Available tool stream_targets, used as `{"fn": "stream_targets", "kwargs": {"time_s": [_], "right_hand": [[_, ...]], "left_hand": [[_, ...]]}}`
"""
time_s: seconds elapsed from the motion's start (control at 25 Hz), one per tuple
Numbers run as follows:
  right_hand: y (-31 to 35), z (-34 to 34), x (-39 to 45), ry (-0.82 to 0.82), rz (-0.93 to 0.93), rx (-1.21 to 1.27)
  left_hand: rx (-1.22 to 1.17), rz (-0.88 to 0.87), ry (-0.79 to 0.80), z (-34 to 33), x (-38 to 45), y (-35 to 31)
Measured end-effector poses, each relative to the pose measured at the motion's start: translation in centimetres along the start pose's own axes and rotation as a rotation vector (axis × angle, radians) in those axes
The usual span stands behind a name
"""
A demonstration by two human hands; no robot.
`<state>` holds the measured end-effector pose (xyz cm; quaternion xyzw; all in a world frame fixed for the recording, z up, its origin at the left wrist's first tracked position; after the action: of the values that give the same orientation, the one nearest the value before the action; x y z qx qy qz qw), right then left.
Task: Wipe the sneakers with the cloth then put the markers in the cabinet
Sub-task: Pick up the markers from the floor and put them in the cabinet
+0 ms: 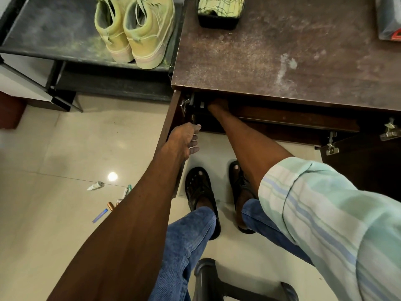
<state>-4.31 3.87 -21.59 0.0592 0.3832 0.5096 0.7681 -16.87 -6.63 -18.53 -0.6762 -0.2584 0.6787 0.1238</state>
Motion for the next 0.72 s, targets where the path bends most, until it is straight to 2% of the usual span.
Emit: {"fn": "stream_targets", "kwargs": {"time_s": [0.36, 0.44, 0.56, 0.72], "right_hand": [[-0.9, 0.6, -3.3, -0.081, 0.125, 0.092], [-2.2, 0.7, -5.1, -0.061, 0.095, 0.097], [-4.3, 1.9, -9.6, -0.057, 0.108, 0.101], [-5.7, 4.0, -16.8, -0.057, 0.168, -0.002]], "left_hand": [[0.078, -0.078, -0.002, -0.1, -0.7, -0.3], [0.186, -0.137, 0.003, -0.3, -1.5, -0.4], [0.502, -0.339, -0.140, -0.4, -4.2, -0.6], [0.784, -0.443, -0.192, -1.8, -10.9, 1.1]]}}
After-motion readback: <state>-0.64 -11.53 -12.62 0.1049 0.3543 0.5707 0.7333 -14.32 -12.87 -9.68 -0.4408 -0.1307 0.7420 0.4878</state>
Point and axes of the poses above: each hand's wrist, its own x-axis towards the middle knuckle, its own z-axis out of the back of the hand, y = z × x, the point moved 4 cm from there along x, towards the middle knuckle, and after that the axes turned 10 degrees about -x, right-handed, at the moved point
